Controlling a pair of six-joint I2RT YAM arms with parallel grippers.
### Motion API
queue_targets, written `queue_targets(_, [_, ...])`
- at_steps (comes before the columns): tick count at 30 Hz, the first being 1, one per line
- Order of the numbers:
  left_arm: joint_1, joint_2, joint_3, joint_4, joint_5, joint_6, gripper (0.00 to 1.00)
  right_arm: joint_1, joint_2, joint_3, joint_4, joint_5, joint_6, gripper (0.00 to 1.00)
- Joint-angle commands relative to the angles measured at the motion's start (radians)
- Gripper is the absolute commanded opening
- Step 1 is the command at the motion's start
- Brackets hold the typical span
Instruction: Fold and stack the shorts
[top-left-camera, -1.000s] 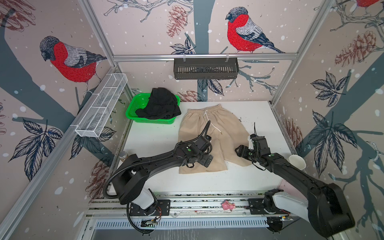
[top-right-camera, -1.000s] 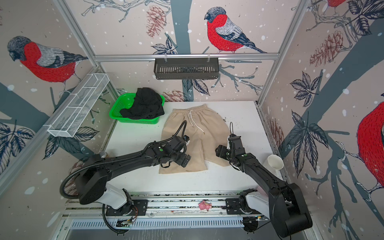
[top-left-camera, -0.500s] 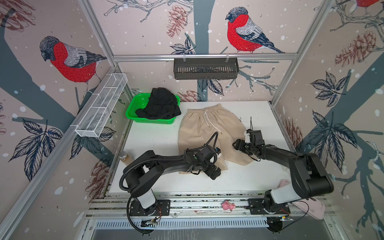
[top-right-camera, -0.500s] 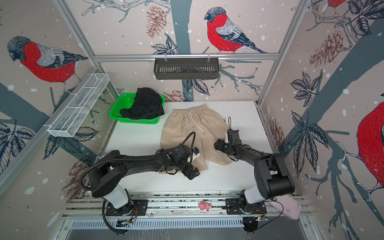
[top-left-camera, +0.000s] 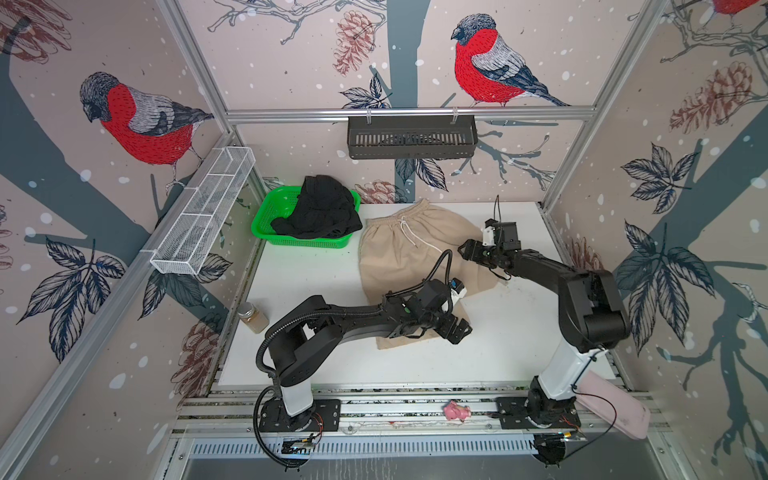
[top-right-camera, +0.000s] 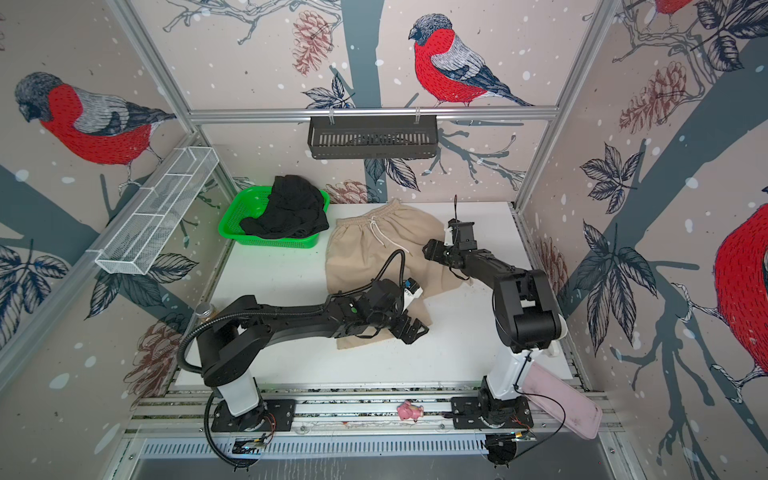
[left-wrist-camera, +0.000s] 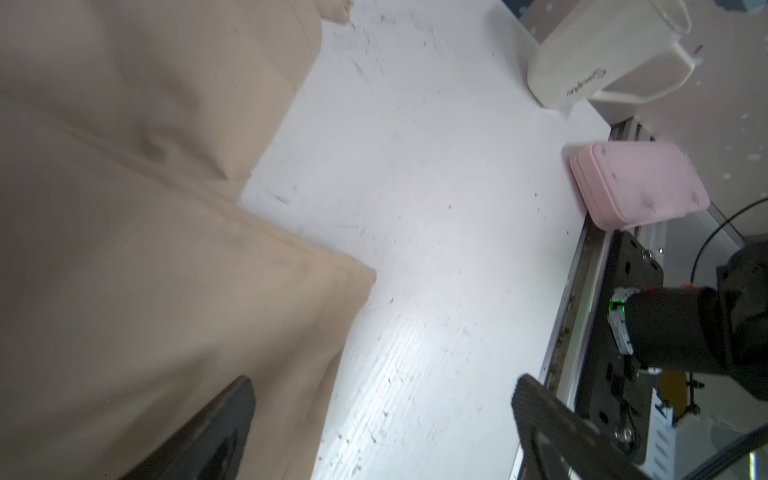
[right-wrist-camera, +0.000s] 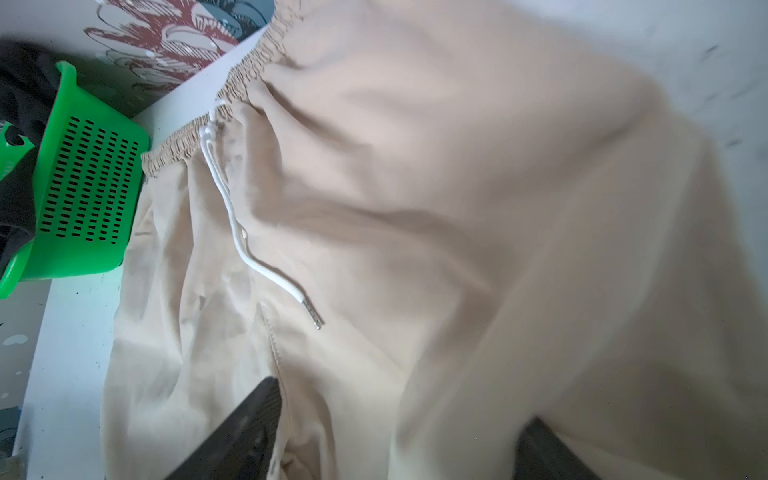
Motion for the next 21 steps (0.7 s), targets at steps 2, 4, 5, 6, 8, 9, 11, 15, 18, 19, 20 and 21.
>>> queue_targets(2, [0.03, -0.032, 0.045, -0.121, -0.108, 0.012, 0.97, -0.042, -0.174, -0.176, -0.109, 0.065, -0.004, 0.79])
queue_targets(4, [0.077, -0.064, 0.047, -0.145, -0.097, 0.002, 0.97, -0.08, -0.279, -0.291, -0.087, 0.069, 0.03, 0.79])
queue_targets(5, [0.104, -0.088, 0.038, -0.149, -0.083, 0.002, 0.97, -0.098, -0.334, -0.341, -0.072, 0.072, 0.049, 0.79])
queue_targets(6, [0.126, -0.114, 0.029, -0.161, -0.091, 0.01, 0.97, -0.111, -0.388, -0.383, -0.057, 0.076, 0.072, 0.79])
queue_targets(8, [0.149, -0.163, 0.011, -0.211, -0.16, 0.047, 0.97, -0.117, -0.471, -0.448, -0.037, 0.076, 0.103, 0.79])
queue_targets(9, [0.155, -0.187, 0.0, -0.245, -0.232, 0.054, 0.97, -0.113, -0.507, -0.473, -0.029, 0.066, 0.117, 0.79])
queue_targets(11, [0.164, -0.22, -0.042, -0.278, -0.318, 0.073, 0.97, -0.098, -0.539, -0.512, -0.01, 0.047, 0.141, 0.8])
queue_targets(15, [0.204, -0.234, -0.141, -0.279, -0.333, 0.032, 0.97, -0.031, -0.553, -0.574, 0.006, 0.047, 0.171, 0.8])
queue_targets(18, [0.212, -0.236, -0.217, -0.219, -0.298, -0.013, 0.97, 0.041, -0.585, -0.61, 0.023, 0.033, 0.178, 0.82])
queue_targets(19, [0.211, -0.237, -0.238, -0.2, -0.288, -0.025, 0.97, 0.07, -0.597, -0.616, 0.018, 0.034, 0.176, 0.82])
queue_targets(20, [0.211, -0.235, -0.255, -0.182, -0.265, -0.032, 0.97, 0.106, -0.614, -0.62, 0.006, 0.041, 0.17, 0.83])
queue_targets(21, [0.212, -0.227, -0.267, -0.168, -0.237, -0.034, 0.97, 0.141, -0.63, -0.626, -0.001, 0.046, 0.163, 0.84])
